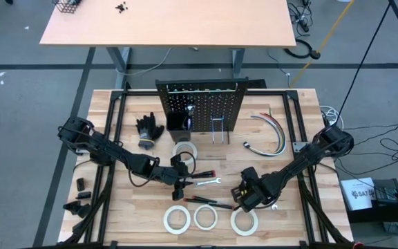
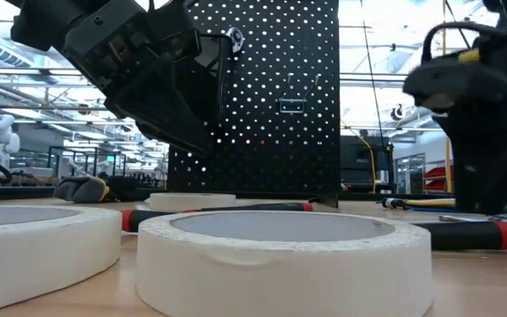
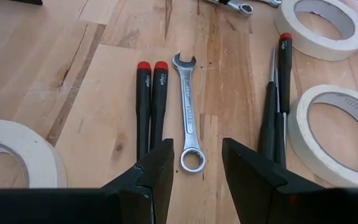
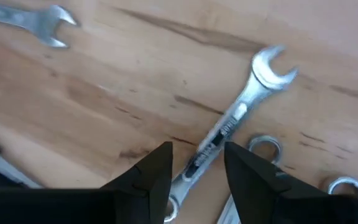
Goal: Hang tools onto peg board
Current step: Put the black nut driver into the black bin on the peg board
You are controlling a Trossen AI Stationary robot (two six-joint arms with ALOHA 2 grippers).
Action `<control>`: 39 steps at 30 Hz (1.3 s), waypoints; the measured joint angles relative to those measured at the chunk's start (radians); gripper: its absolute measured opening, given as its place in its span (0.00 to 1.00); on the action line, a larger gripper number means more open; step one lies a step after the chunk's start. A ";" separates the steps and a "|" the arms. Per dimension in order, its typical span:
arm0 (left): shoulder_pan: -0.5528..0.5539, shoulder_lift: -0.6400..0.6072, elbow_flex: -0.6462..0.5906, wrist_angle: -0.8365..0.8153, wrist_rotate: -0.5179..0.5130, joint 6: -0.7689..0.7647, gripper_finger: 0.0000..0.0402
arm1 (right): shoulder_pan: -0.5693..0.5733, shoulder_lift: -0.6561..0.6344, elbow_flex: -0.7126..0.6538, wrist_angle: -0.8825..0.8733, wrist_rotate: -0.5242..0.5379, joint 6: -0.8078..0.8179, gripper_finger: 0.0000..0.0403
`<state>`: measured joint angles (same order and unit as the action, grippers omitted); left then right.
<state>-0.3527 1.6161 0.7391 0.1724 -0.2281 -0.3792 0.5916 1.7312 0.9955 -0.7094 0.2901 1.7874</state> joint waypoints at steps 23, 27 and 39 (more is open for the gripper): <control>0.059 0.133 0.000 0.006 0.057 0.099 0.34 | -0.125 -0.042 0.003 0.523 0.129 -0.651 0.35; 0.057 0.138 0.000 0.009 0.039 0.127 0.34 | -0.140 -0.042 0.003 0.511 0.128 -0.660 0.35; 0.072 0.157 0.000 0.011 -0.012 0.176 0.34 | -0.179 -0.042 0.003 0.511 0.127 -0.705 0.35</control>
<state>-0.2810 1.7733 0.7387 0.1829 -0.2398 -0.2034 0.4130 1.6890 0.9981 -0.1986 0.4168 1.0828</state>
